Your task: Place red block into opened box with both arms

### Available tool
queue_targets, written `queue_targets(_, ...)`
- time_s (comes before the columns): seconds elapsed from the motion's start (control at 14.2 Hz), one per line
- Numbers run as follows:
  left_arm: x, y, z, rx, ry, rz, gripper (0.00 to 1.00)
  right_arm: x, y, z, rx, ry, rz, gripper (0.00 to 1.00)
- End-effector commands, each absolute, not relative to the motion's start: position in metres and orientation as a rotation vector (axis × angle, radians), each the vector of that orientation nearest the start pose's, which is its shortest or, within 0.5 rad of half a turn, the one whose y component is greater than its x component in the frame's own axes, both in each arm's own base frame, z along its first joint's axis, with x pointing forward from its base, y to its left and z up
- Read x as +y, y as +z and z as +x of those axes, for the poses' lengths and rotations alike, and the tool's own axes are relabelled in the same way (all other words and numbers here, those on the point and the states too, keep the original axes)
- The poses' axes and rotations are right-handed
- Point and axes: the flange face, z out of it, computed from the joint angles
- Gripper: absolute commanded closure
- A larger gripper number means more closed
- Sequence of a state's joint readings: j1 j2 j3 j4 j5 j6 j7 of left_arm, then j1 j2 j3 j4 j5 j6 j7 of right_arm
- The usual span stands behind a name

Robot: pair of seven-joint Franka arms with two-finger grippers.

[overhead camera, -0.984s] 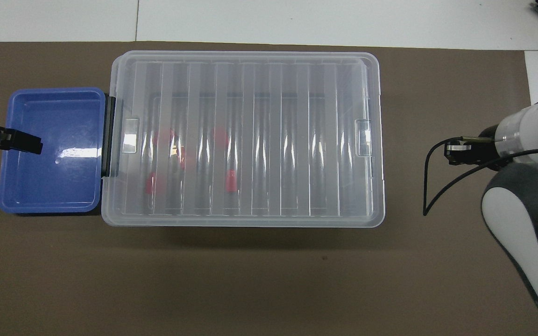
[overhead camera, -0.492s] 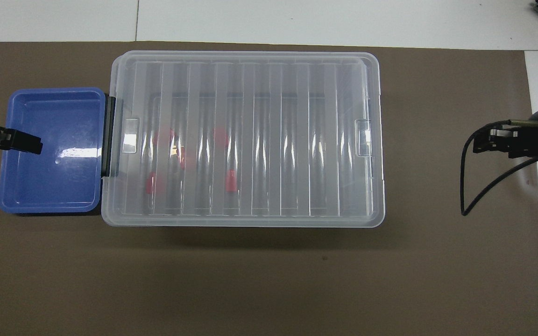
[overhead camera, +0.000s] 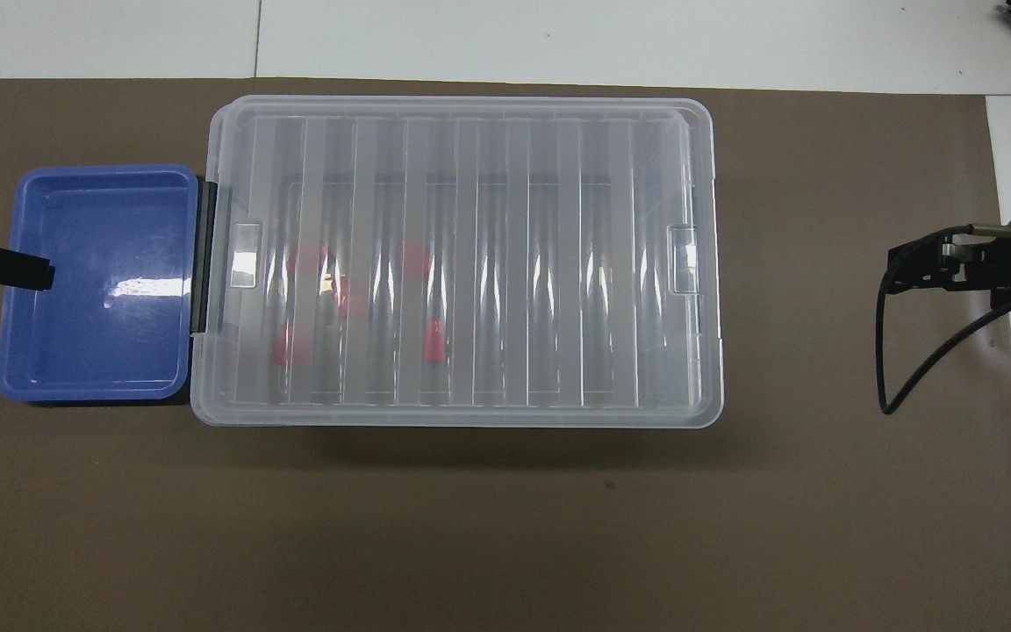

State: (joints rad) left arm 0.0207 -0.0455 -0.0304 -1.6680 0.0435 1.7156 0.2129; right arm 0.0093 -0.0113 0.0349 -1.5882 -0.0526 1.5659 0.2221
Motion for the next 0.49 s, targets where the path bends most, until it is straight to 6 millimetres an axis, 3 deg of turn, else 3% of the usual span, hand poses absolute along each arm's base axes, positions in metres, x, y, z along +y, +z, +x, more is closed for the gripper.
queue_targets(0.0, 0.0019, 0.6154, 0.5462, 0.323, -0.143, -3.075, 0.0, 0.0213, 0.6198, 0.545, 0.278, 0.044, -3.163, 0.0)
queue_targets(0.42, 0.0019, 0.6153, 0.546, 0.323, -0.141, -3.075, 0.0, 0.0241, 0.6168, 0.5394, 0.253, 0.063, -3.133, 0.0)
